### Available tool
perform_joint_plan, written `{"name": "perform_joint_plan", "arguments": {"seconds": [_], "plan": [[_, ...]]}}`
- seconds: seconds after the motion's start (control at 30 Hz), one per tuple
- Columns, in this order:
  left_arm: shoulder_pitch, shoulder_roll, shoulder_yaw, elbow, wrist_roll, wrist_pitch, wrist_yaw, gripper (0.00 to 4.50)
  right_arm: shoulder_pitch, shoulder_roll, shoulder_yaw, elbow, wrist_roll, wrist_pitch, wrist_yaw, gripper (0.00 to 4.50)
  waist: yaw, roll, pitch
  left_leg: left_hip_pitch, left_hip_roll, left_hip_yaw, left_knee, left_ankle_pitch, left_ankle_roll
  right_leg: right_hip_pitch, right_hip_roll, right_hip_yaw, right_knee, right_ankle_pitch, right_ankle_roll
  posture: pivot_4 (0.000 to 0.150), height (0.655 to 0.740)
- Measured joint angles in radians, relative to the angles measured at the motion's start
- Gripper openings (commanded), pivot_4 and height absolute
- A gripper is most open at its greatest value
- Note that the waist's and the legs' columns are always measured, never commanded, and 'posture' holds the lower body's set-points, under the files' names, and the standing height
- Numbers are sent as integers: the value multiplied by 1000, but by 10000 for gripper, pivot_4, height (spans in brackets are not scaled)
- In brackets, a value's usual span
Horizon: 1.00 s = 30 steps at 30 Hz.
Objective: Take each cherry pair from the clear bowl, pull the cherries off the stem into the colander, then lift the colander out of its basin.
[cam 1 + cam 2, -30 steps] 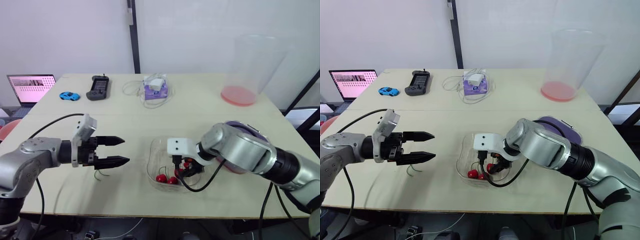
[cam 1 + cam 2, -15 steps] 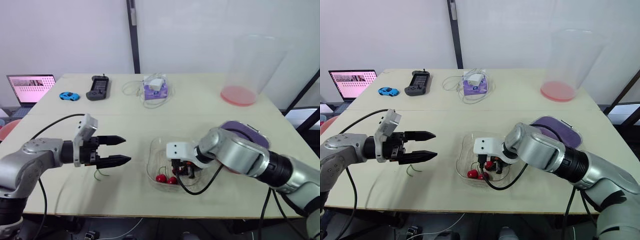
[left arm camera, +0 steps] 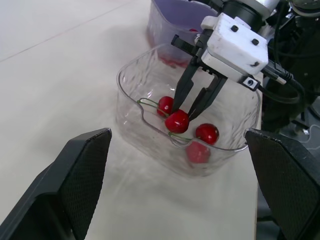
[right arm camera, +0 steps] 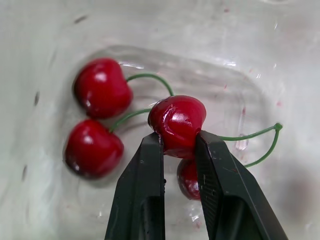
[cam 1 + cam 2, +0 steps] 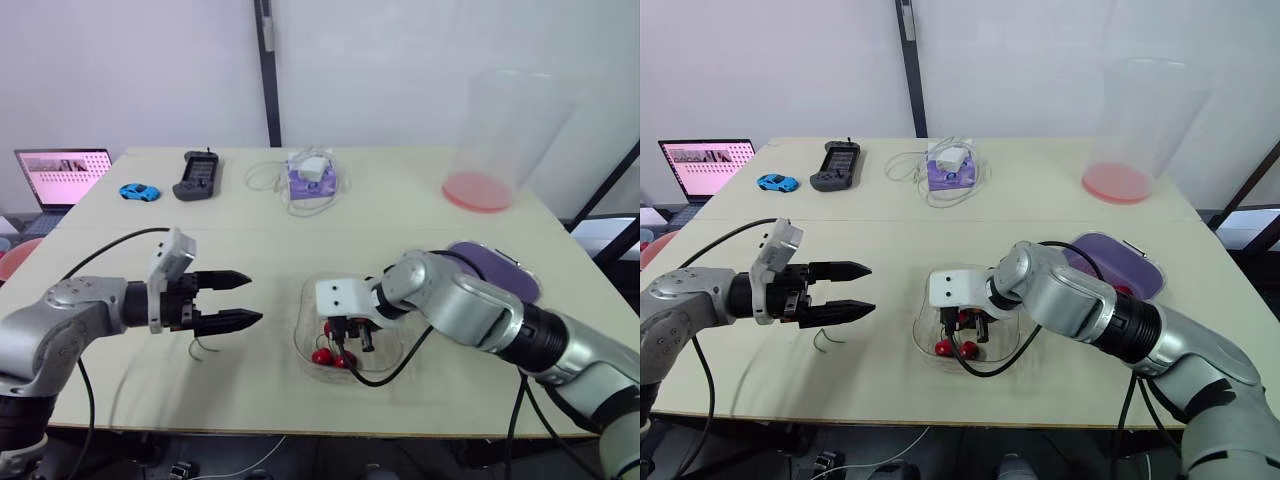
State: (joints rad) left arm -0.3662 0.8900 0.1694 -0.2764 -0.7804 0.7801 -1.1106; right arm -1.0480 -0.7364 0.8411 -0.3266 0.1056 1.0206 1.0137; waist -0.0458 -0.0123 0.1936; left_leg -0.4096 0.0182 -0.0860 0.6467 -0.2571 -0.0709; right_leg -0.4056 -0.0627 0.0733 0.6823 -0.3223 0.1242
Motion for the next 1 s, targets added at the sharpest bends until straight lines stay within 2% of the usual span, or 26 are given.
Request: {"name": "perform_joint_plan", "arguments": {"seconds": [0.03, 0.13, 0.17, 0.2, 0.57, 1.0], "plan": [[0, 0, 0, 0, 1, -2, 0, 45000, 6, 9, -8, 5, -3, 8, -5, 16755, 0, 0, 0, 0, 0, 0, 0, 0, 0, 0, 0, 0, 0, 0, 0, 1500, 7332], [-1, -5, -1, 2, 5, -4, -3, 45000, 6, 17, -33, 7, -3, 27, -6, 31407, 0, 0, 0, 0, 0, 0, 0, 0, 0, 0, 0, 0, 0, 0, 0, 1500, 7332], [-1, -8, -5, 4, 6, -5, -6, 45000, 6, 14, -47, 6, -3, 38, -5, 37887, 0, 0, 0, 0, 0, 0, 0, 0, 0, 0, 0, 0, 0, 0, 0, 1500, 7332], [-1, -8, -7, 5, 6, -5, -7, 45000, 6, 13, -53, 6, -3, 42, -4, 39713, 0, 0, 0, 0, 0, 0, 0, 0, 0, 0, 0, 0, 0, 0, 0, 1500, 7332], [-16, -10, -38, 30, 23, -30, -28, 45000, 6, -5, -111, 9, -3, 143, -3, 39713, -1, 0, 0, 0, 0, 0, 0, 0, 0, 0, 0, 0, 0, 0, 0, 1500, 7332], [-23, -16, -39, 41, 33, -43, -39, 45000, 10, 65, -38, 99, -56, 115, -55, 39713, -1, 0, 0, 0, 0, 0, 0, 0, 0, 0, 0, 0, 0, 0, 0, 1500, 7332]]}}
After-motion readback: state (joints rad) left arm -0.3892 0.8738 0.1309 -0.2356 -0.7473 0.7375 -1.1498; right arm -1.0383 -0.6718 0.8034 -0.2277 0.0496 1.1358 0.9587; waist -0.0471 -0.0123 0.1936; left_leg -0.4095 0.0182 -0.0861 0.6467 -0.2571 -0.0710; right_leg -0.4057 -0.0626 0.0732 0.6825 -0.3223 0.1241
